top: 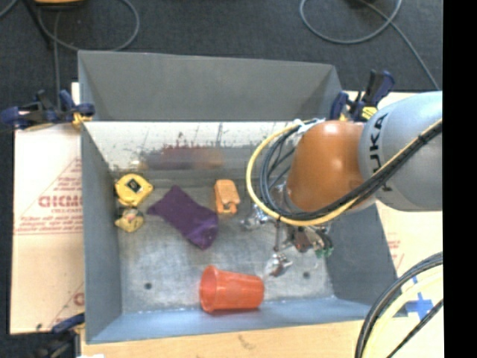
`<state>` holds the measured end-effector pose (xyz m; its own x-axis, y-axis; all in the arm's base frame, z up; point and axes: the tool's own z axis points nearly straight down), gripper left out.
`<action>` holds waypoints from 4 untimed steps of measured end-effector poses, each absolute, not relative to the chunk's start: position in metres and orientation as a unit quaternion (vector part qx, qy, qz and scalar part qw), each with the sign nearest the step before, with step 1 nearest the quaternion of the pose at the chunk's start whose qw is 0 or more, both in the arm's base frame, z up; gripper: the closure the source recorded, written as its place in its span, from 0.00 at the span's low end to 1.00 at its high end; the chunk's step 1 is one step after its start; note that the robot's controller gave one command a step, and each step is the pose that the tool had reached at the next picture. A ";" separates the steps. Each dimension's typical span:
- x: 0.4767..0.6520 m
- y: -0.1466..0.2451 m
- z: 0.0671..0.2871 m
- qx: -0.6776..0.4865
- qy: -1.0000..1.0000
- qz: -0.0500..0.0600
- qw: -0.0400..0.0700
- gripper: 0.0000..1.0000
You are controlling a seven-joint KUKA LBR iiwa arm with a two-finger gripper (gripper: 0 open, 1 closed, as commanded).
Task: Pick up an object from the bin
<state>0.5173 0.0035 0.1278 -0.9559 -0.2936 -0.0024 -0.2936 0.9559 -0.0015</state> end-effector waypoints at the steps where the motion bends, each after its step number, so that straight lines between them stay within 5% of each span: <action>1: 0.517 0.003 0.128 -0.149 0.989 -0.001 0.001 0.00; 2: 0.480 0.043 0.151 -0.156 0.988 0.000 0.000 0.00; 3: 0.471 0.074 0.134 -0.235 0.972 0.000 0.002 0.00; 4: 0.487 0.064 0.077 -0.299 0.954 -0.001 0.005 1.00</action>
Offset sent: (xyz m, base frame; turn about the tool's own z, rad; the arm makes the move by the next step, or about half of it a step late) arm -0.0448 0.0500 0.0283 -0.0224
